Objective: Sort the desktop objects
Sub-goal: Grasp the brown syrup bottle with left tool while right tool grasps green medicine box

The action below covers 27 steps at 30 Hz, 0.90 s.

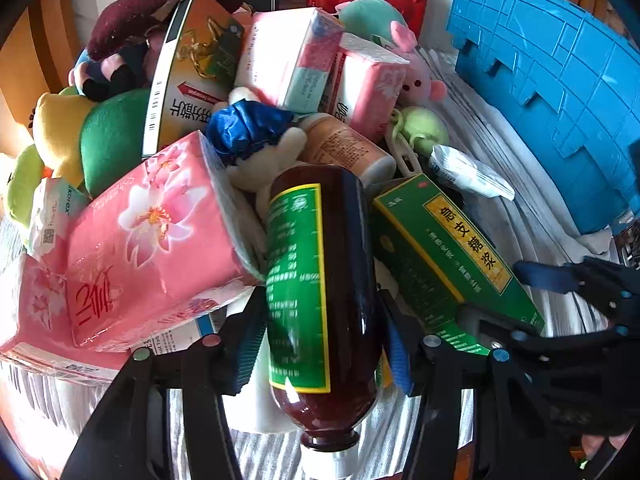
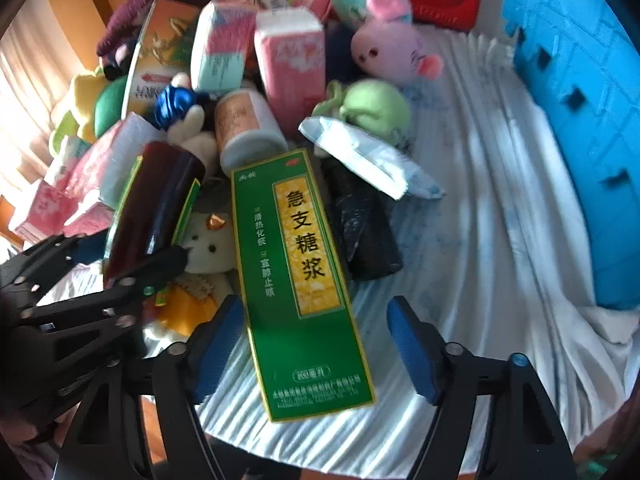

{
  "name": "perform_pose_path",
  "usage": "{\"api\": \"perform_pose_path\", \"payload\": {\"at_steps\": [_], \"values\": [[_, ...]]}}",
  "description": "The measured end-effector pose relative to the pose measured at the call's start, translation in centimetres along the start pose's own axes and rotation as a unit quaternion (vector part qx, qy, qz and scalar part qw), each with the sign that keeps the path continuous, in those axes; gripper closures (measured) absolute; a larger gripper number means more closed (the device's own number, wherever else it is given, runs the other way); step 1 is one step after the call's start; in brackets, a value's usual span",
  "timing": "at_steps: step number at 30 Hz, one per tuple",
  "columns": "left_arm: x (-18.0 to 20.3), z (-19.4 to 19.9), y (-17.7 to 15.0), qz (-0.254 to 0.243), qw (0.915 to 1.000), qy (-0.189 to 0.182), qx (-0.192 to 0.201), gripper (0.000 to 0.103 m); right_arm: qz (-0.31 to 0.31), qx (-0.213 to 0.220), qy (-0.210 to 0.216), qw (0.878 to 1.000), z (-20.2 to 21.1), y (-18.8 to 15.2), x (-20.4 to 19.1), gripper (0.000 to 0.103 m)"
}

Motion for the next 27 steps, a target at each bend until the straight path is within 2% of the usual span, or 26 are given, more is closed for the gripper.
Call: {"api": "perform_pose_path", "payload": {"at_steps": [1,4,9,15,16,21,27], "values": [[-0.1,0.0,0.0,-0.002,1.0,0.001,0.0,0.051,-0.001,-0.006,0.005,1.0,-0.5,0.1,-0.1,0.04],[0.2,-0.1,0.0,-0.011,0.9999,0.003,-0.001,0.051,0.002,-0.014,0.005,1.0,-1.2,0.3,-0.3,0.046],[0.7,0.4,0.5,-0.019,0.9998,-0.004,0.001,0.052,-0.001,0.01,0.0,1.0,1.4,0.0,0.2,0.048],[3.0,2.6,2.1,-0.054,0.998,-0.008,0.031,0.051,-0.011,0.054,-0.004,0.998,5.9,0.0,1.2,0.049],[3.0,2.9,2.3,-0.045,0.9982,0.001,0.038,0.051,-0.013,0.056,-0.006,0.998,6.1,0.0,1.3,0.05],[3.2,4.6,2.9,-0.048,0.9974,-0.001,0.053,0.051,-0.027,0.092,-0.013,0.995,10.1,0.3,2.1,0.05],[3.9,6.3,4.4,-0.054,0.9955,-0.006,0.077,0.051,-0.039,0.141,-0.043,0.988,13.8,1.8,3.6,0.05]]}}
Point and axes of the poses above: each gripper's, at about its wrist camera, not at the fingertips, and z roughly against the way its jaws point, x to its right, y to its top, the point moved 6 cm from there along -z, roughly the way its jaws point, and after that the axes turned 14 degrees about -y, right-handed, at the moved point
